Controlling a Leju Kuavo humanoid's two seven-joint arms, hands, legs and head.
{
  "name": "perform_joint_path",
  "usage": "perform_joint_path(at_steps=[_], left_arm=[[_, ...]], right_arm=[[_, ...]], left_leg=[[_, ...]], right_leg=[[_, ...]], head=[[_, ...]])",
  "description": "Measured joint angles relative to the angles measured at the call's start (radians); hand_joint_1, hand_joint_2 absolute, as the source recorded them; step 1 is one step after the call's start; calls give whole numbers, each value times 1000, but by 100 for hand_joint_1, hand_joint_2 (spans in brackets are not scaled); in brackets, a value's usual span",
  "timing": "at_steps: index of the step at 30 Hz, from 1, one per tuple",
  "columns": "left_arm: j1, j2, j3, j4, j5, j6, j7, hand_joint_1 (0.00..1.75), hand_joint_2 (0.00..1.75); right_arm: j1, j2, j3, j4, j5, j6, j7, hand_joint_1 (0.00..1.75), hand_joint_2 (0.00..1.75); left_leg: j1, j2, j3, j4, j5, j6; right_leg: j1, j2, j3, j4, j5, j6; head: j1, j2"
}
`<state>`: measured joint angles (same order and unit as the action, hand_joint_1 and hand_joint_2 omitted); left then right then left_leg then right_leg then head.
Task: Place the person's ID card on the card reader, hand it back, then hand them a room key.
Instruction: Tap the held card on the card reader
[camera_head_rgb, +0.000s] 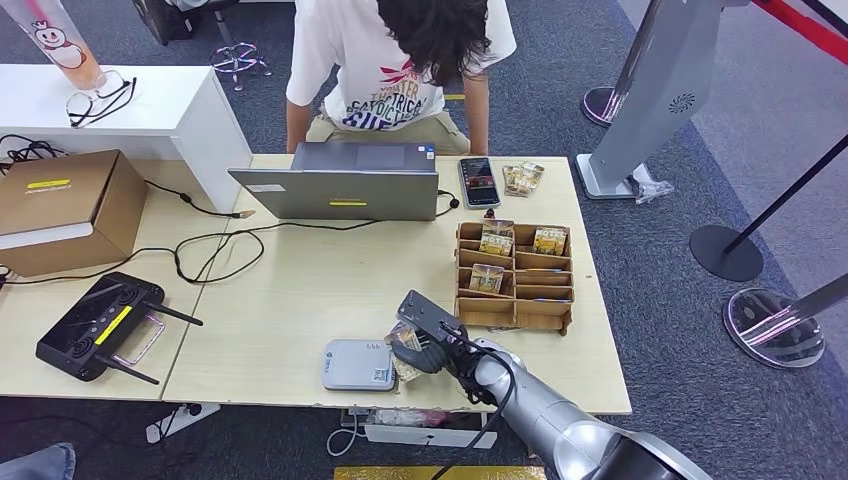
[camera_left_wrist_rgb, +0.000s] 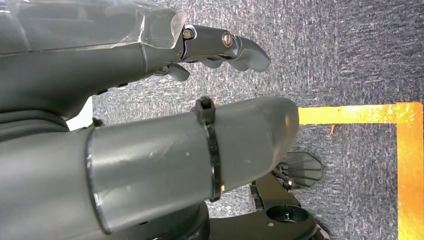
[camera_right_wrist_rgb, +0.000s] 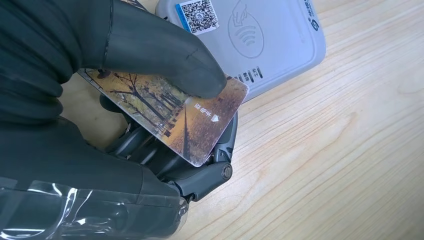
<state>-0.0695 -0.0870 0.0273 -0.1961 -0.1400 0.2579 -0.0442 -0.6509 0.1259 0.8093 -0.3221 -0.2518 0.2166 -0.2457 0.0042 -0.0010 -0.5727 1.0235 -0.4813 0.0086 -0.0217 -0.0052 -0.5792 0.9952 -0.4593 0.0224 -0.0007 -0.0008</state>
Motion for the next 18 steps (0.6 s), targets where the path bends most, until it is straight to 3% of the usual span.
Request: perform_joint_path(at_steps=[18], left_arm=[[-3,0,0,0,0,-1,-1,0,0]], right_arm=[[-1,0,22,2,50,-39,-23,175,175]], left_leg=[[0,0,1,0,0,0]], right_leg=[[0,0,1,0,0,0]], head=[[0,0]])
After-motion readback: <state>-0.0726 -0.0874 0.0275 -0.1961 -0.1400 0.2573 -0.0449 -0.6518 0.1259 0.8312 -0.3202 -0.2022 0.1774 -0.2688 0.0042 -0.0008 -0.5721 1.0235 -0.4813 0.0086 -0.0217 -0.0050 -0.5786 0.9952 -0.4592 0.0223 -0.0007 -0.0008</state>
